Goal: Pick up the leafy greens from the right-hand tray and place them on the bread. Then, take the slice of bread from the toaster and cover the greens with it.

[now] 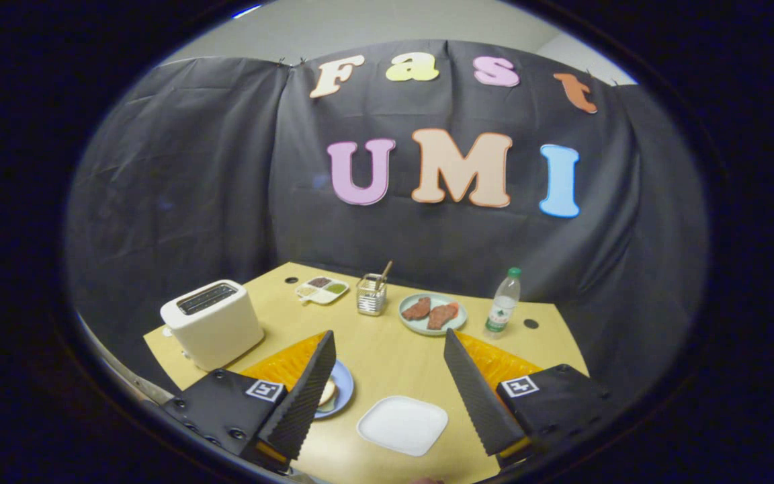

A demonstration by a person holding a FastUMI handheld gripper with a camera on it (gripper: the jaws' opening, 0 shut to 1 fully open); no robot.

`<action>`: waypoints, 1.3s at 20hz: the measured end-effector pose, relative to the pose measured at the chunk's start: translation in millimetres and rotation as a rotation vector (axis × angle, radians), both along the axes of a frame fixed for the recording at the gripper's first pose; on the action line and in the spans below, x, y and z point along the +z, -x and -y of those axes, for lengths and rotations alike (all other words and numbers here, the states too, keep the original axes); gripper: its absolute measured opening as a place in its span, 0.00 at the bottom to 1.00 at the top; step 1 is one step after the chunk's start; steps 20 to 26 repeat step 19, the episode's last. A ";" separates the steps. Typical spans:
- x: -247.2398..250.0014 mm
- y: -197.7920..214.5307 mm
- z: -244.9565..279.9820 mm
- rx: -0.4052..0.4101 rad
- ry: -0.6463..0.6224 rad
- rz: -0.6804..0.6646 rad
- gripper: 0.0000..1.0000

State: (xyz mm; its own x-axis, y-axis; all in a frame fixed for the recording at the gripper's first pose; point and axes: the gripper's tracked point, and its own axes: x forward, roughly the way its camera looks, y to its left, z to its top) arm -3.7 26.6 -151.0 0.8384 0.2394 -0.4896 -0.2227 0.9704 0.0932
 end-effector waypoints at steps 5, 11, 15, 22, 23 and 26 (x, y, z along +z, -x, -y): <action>38.3 -7.2 24.5 -0.092 0.006 0.109 1.00; 67.9 -13.6 51.4 -0.202 -0.037 0.188 1.00; 87.5 -15.9 68.3 -0.256 -0.043 0.244 1.00; 105.4 -18.0 80.0 -0.297 -0.051 0.285 1.00; 105.4 -18.0 80.0 -0.297 -0.051 0.285 1.00; 105.4 -18.0 80.0 -0.297 -0.051 0.285 1.00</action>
